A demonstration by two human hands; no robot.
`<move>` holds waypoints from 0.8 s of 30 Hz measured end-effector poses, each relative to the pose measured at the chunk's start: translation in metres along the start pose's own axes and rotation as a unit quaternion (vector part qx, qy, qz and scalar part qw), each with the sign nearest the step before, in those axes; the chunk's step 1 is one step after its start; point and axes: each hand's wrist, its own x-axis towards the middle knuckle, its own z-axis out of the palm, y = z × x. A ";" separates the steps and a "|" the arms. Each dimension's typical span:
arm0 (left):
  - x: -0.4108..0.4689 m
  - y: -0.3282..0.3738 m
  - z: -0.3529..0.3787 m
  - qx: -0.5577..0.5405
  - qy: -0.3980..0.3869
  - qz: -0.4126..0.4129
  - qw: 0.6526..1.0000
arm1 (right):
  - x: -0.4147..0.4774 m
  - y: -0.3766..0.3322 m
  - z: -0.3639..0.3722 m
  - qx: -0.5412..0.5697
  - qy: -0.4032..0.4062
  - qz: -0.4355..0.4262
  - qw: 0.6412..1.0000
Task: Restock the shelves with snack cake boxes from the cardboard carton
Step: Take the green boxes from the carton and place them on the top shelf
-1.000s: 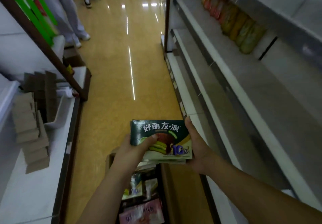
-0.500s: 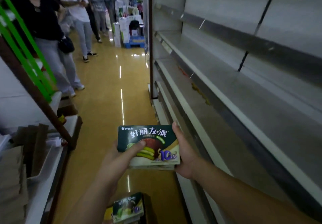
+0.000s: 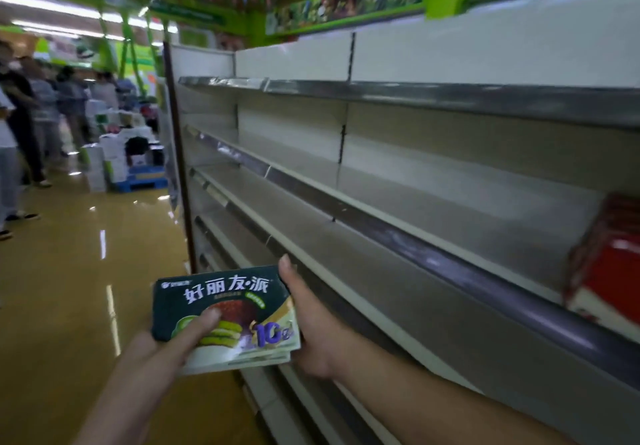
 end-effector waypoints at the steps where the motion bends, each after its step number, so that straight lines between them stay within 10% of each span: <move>1: -0.005 0.009 0.000 -0.003 -0.009 0.008 1.000 | -0.010 -0.007 0.003 -0.001 0.011 -0.011 1.000; 24: -0.111 0.160 0.079 -0.059 -0.197 0.235 0.950 | -0.239 -0.137 0.027 -0.070 0.186 -0.188 0.962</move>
